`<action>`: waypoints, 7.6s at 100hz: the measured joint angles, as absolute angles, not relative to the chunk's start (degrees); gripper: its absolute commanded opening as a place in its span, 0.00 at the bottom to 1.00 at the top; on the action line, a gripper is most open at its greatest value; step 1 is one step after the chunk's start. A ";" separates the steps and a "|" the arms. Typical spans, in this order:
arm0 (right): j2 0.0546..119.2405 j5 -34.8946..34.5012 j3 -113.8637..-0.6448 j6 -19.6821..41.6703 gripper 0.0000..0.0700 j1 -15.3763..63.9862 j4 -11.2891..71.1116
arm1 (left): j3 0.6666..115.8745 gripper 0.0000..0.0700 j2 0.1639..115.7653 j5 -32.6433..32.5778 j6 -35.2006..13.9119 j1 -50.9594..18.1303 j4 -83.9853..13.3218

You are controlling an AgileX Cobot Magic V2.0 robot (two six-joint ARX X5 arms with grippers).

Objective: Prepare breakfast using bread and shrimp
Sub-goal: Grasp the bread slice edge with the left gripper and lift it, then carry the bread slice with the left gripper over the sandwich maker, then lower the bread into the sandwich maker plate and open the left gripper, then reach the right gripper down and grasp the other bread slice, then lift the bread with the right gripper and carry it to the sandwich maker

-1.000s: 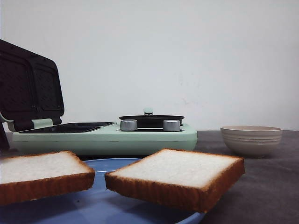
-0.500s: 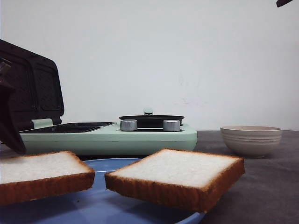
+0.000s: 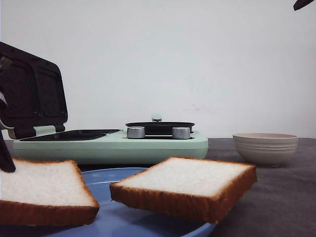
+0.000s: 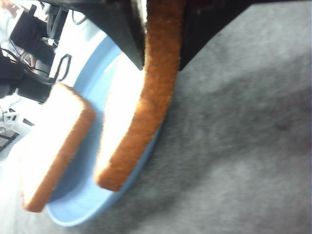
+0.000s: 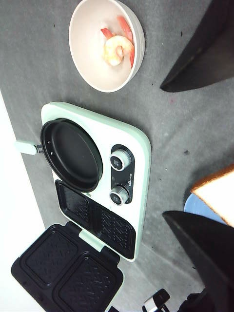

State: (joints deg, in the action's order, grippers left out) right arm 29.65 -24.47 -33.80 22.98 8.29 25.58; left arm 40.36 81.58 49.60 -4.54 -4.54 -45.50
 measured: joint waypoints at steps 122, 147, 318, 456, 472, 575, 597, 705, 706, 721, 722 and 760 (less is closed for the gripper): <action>29.65 -24.36 -33.80 22.55 0.69 8.29 25.45 | 82.81 0.00 77.87 18.35 -7.70 -12.69 -37.98; 29.65 -24.34 -33.80 22.35 0.69 8.29 24.99 | 89.89 0.00 85.19 6.00 4.56 -14.79 -40.51; 30.06 -17.89 -33.80 13.69 0.69 8.29 24.60 | 90.72 0.00 114.41 -25.52 45.28 -24.47 -17.56; 35.51 -19.86 -33.80 16.93 0.69 8.29 23.99 | 90.74 0.03 95.81 -20.40 22.52 -23.81 -26.39; 38.20 -23.27 -33.80 18.50 0.69 8.29 24.12 | 90.85 0.03 87.15 -14.11 14.98 -21.87 -33.82; 65.19 -38.79 -33.80 21.26 0.78 15.92 29.52 | 63.90 0.02 22.39 2.96 1.67 -19.79 -45.47; 73.08 -39.09 -33.80 20.86 0.78 19.33 23.92 | 63.88 0.02 22.15 2.96 0.67 -19.79 -48.86; 72.49 -39.88 -40.10 30.50 0.00 26.22 10.44 | 63.88 0.02 22.15 3.38 0.62 -20.16 -49.56; 72.49 -40.21 -40.73 30.65 0.00 26.22 10.44 | 63.88 0.02 22.15 3.38 0.62 -20.16 -49.54; 73.63 -42.24 -51.20 31.92 0.00 26.41 13.54 | 63.88 0.02 22.15 3.38 0.62 -20.16 -49.04; 73.87 -42.22 -51.94 31.92 0.00 26.50 13.85 | 63.88 0.02 22.15 3.38 0.62 -20.16 -48.99; 96.60 -44.25 -85.30 25.71 0.00 27.35 34.15 | 63.88 0.02 22.15 3.38 0.62 -20.56 -48.64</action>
